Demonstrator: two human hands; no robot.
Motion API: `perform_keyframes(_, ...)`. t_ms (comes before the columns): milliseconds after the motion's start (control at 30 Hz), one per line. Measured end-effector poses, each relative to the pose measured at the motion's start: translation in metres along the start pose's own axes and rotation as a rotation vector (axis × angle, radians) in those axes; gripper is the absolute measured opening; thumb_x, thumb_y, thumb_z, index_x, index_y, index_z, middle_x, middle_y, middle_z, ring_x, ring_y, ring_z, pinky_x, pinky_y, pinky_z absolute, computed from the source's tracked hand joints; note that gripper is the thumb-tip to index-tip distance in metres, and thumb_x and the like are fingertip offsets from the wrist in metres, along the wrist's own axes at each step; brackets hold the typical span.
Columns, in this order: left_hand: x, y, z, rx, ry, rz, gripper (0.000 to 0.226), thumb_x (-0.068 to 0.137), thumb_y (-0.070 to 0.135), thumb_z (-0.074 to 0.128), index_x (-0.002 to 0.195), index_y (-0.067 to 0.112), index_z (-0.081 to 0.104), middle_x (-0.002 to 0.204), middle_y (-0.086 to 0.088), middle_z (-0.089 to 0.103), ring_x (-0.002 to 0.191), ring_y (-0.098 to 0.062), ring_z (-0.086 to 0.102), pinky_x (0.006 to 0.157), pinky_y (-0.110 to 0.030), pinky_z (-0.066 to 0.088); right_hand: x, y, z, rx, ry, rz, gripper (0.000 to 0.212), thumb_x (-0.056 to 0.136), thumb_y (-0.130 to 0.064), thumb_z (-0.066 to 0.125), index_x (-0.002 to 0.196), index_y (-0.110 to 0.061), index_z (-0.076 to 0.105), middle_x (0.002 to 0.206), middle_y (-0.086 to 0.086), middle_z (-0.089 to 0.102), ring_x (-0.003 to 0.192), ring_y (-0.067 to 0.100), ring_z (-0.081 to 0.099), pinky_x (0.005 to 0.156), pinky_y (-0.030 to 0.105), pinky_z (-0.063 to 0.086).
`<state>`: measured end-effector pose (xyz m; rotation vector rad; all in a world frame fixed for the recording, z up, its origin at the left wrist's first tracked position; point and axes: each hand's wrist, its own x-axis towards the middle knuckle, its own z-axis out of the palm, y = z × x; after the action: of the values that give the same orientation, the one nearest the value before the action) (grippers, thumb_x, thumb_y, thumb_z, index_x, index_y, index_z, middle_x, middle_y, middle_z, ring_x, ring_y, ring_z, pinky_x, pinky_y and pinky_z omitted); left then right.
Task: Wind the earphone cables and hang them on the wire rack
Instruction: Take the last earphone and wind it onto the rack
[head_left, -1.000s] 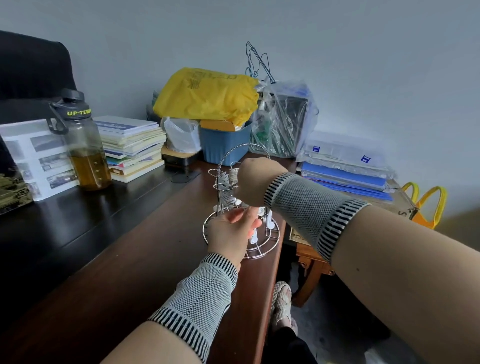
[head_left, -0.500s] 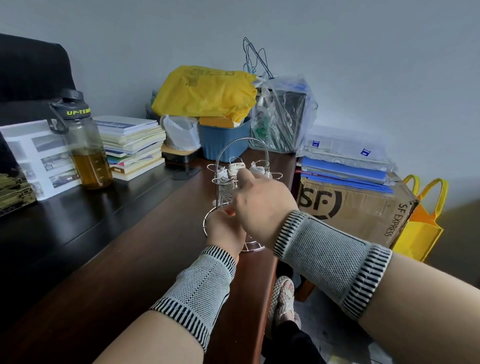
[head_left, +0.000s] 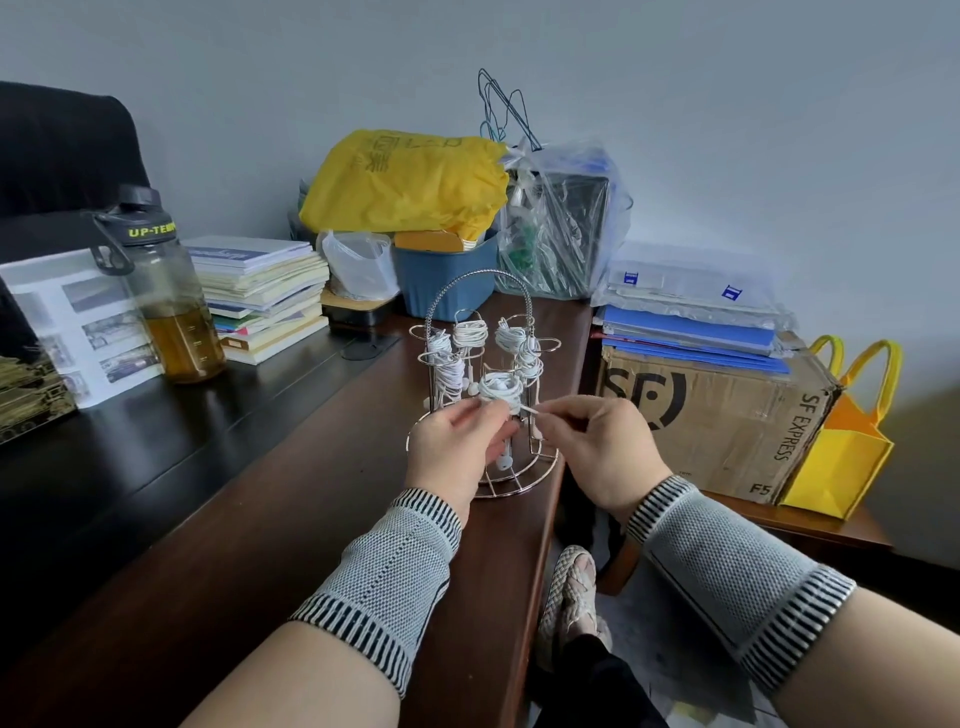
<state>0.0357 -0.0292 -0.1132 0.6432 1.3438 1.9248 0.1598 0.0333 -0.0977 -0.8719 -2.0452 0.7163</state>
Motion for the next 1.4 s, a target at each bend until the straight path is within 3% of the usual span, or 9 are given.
perform_keyframes(100, -0.002, 0.002, 0.000, -0.020, 0.015, 0.008, 0.003, 0.088, 0.011, 0.068, 0.089, 0.008, 0.066, 0.076, 0.002, 0.074, 0.076, -0.016, 0.074, 0.067, -0.024, 0.057, 0.005, 0.000, 0.001, 0.267, 0.027, 0.226, 0.010, 0.085, -0.016, 0.071, 0.076, -0.014, 0.072, 0.057, -0.009, 0.062, 0.047, 0.000, 0.051, 0.052, 0.017, 0.043)
perform_keyframes(200, -0.002, 0.002, 0.000, -0.010, 0.012, 0.010, 0.009, 0.088, 0.014, 0.070, 0.093, 0.008, 0.067, 0.082, 0.000, 0.074, 0.077, -0.016, 0.074, 0.066, -0.023, 0.058, 0.006, -0.007, 0.003, 0.660, 0.020, 0.422, 0.013, 0.086, -0.006, 0.068, 0.073, -0.007, 0.065, 0.055, 0.000, 0.056, 0.045, 0.006, 0.046, 0.045, 0.018, 0.038)
perform_keyframes(267, -0.002, 0.001, -0.001, -0.008, -0.010, 0.009, 0.005, 0.088, 0.014, 0.070, 0.091, 0.010, 0.068, 0.084, 0.000, 0.075, 0.077, -0.014, 0.074, 0.066, -0.022, 0.057, 0.006, -0.010, 0.002, 0.775, 0.004, 0.469, 0.015, 0.087, -0.003, 0.065, 0.073, -0.007, 0.063, 0.056, 0.002, 0.054, 0.044, 0.007, 0.044, 0.045, 0.018, 0.036)
perform_keyframes(567, 0.000, -0.002, -0.001, -0.032, -0.011, 0.002, 0.001, 0.087, 0.012, 0.070, 0.088, 0.012, 0.070, 0.073, 0.006, 0.074, 0.070, -0.007, 0.071, 0.064, -0.018, 0.056, 0.001, -0.006, 0.009, 0.634, -0.063, 0.475, 0.016, 0.086, -0.008, 0.067, 0.070, -0.009, 0.063, 0.062, 0.006, 0.055, 0.049, 0.010, 0.045, 0.047, 0.020, 0.036)
perform_keyframes(733, 0.002, -0.001, -0.002, -0.058, 0.004, -0.005, 0.007, 0.086, 0.013, 0.071, 0.091, 0.010, 0.069, 0.073, 0.005, 0.074, 0.070, -0.008, 0.071, 0.071, -0.022, 0.057, 0.000, -0.006, 0.011, 0.781, -0.067, 0.585, 0.012, 0.085, -0.009, 0.068, 0.075, -0.008, 0.061, 0.066, 0.007, 0.055, 0.051, 0.011, 0.044, 0.049, 0.021, 0.034)
perform_keyframes(1000, 0.001, -0.001, 0.000, -0.104, 0.026, -0.025, 0.010, 0.085, 0.016, 0.072, 0.091, 0.008, 0.069, 0.077, 0.002, 0.074, 0.070, -0.010, 0.071, 0.061, -0.019, 0.055, 0.006, -0.019, 0.014, 1.253, 0.090, 0.733, 0.008, 0.085, -0.011, 0.069, 0.087, -0.010, 0.061, 0.059, 0.000, 0.066, 0.048, 0.007, 0.059, 0.046, 0.017, 0.047)
perform_keyframes(1200, 0.003, -0.001, -0.001, -0.117, 0.012, -0.038, 0.012, 0.085, 0.015, 0.073, 0.091, 0.005, 0.070, 0.084, -0.007, 0.075, 0.074, -0.017, 0.072, 0.066, -0.025, 0.058, 0.008, -0.035, 0.024, 1.348, 0.246, 0.763, 0.009, 0.086, -0.001, 0.063, 0.085, -0.008, 0.057, 0.062, 0.007, 0.066, 0.049, 0.009, 0.062, 0.044, 0.016, 0.049)
perform_keyframes(1400, 0.002, 0.000, -0.002, -0.121, 0.014, -0.046, 0.014, 0.084, 0.014, 0.073, 0.093, 0.004, 0.070, 0.087, -0.009, 0.075, 0.075, -0.018, 0.072, 0.064, -0.025, 0.057, 0.009, -0.037, 0.026, 1.358, 0.264, 0.759, 0.005, 0.088, -0.004, 0.064, 0.088, -0.007, 0.060, 0.065, 0.006, 0.063, 0.046, 0.008, 0.057, 0.043, 0.017, 0.047)
